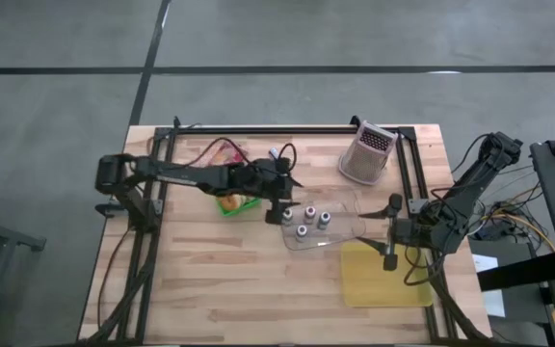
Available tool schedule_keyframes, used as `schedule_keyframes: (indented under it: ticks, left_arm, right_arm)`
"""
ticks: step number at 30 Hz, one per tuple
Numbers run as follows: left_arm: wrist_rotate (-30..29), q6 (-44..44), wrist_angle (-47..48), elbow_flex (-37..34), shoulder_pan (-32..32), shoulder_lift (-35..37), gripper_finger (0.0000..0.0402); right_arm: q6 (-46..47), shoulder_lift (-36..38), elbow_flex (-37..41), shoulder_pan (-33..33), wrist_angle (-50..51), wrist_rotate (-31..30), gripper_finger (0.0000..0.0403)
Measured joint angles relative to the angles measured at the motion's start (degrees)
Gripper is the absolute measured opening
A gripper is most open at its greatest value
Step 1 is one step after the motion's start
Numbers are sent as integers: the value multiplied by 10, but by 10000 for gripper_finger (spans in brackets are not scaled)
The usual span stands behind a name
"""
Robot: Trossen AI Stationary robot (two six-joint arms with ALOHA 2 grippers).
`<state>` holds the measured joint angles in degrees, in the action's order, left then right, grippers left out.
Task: Pick & Place Food Item
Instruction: Put the red popcorn bag into the yellow bin
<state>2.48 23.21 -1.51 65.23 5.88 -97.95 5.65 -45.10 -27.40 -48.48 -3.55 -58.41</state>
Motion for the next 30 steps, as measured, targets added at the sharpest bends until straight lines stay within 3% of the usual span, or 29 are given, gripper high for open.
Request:
schedule_keyframes:
  ticks: [5,10,20,30]
  left_arm:
    - [-43,25,124,0,14,44,235]
    - [-84,33,146,-11,33,62,234]
    - [-32,77,142,-37,115,34,231]
    - [-51,208,163,-37,136,26,228]
  right_arm:
    - [0,0,0,0,3,1,262]
    - [-7,-1,0,2,3,0,262]
    - [-15,-1,0,2,2,-1,262]
    - [-29,-1,1,1,3,-1,262]
